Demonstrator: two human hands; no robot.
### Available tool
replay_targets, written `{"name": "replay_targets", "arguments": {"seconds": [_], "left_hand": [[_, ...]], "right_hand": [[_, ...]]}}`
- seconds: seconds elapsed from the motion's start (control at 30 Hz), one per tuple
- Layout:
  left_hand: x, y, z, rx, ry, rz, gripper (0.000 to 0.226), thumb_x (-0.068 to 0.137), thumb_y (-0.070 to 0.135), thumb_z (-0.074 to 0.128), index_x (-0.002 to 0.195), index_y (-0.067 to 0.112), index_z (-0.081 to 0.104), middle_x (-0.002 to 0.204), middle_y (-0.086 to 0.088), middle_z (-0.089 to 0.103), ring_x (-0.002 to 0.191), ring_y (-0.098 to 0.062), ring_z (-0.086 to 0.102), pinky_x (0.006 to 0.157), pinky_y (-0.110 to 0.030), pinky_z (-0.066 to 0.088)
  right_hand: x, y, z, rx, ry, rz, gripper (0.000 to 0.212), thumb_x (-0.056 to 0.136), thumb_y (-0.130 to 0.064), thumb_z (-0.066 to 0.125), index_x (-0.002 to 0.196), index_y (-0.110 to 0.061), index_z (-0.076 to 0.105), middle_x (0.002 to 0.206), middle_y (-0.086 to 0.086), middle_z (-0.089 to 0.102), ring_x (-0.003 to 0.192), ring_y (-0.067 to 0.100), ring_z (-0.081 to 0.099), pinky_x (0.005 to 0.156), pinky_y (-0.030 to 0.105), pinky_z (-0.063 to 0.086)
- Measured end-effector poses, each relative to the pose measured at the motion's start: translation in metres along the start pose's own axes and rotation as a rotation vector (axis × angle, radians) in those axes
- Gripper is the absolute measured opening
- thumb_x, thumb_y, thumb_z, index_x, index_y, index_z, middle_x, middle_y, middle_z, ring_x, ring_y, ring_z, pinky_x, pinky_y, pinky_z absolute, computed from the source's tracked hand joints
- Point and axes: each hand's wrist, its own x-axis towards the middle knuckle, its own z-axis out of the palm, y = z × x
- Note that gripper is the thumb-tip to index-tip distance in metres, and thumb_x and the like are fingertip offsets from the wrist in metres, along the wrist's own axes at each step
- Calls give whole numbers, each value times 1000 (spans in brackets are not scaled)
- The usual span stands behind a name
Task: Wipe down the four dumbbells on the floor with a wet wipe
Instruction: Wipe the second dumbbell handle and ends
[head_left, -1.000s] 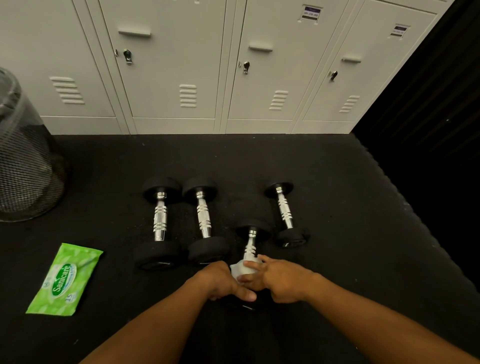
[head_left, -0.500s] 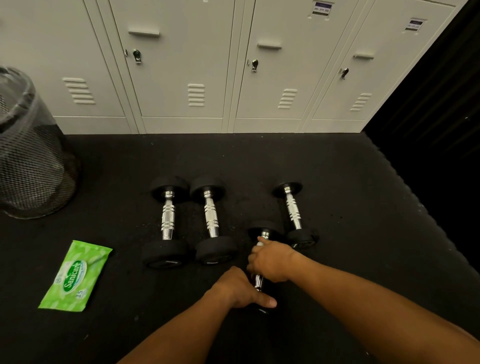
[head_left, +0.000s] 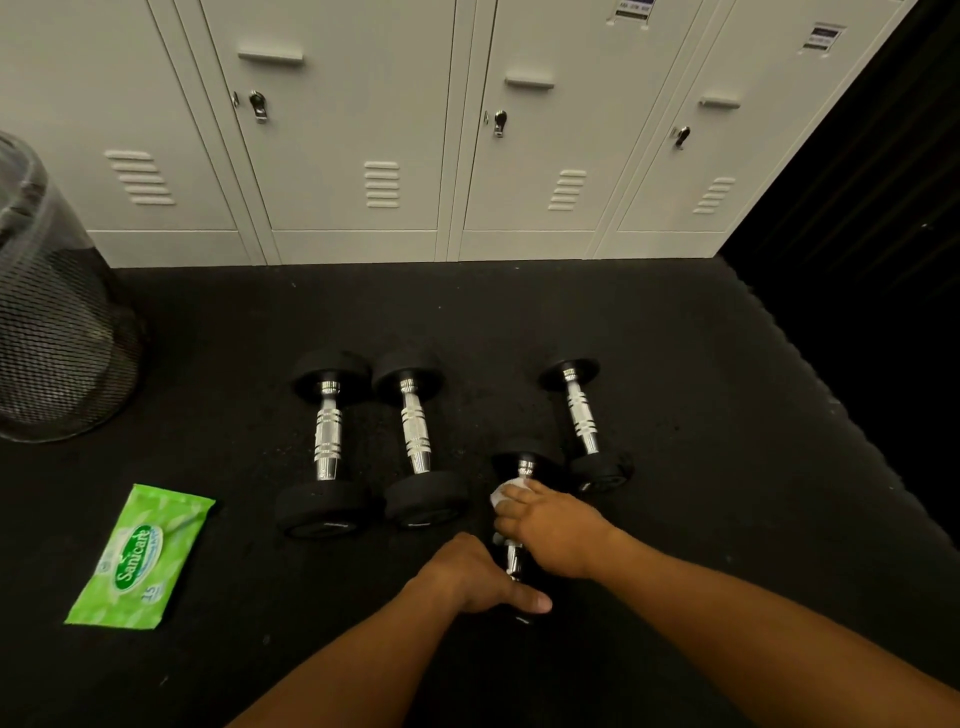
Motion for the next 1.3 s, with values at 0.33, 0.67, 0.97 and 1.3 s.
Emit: {"name": "replay_targets", "arguments": {"seconds": [0.33, 0.67, 0.97, 1.3], "left_hand": [[-3, -3, -5, 6, 18, 26, 131, 11, 80, 84, 128, 23, 62, 119, 6, 69, 102, -10, 67, 90, -29, 56], [-3, -8, -18, 23, 14, 22, 118, 22, 74, 87, 124, 20, 64, 117, 4, 69, 102, -13, 65, 93, -30, 54], [-3, -10, -17, -14, 17, 61, 113, 12, 78, 86, 113, 29, 72, 107, 11, 73, 95, -7, 68, 93, -29, 55], [1, -14, -18, -8, -6, 76, 110, 18, 80, 86, 117, 34, 69, 109, 14, 72, 99, -4, 67, 95, -29, 54]], "right_hand": [[-31, -14, 22, 465, 47, 221, 81, 88, -4, 51, 158, -26, 16, 165, -12, 2, 151, 5, -4, 123, 34, 18], [8, -31, 6, 965, 298, 672, 65, 97, -15, 41, 158, -25, 20, 165, -4, 16, 136, 23, 46, 103, 30, 42], [-1, -47, 29, 2052, 278, 946, 30, 96, -13, 45, 109, -5, 71, 101, 16, 76, 100, 32, 71, 93, 44, 56], [17, -20, 22, 2233, 159, 944, 48, 97, -40, 48, 121, -3, 66, 109, 21, 73, 101, 35, 68, 87, 45, 54]]}}
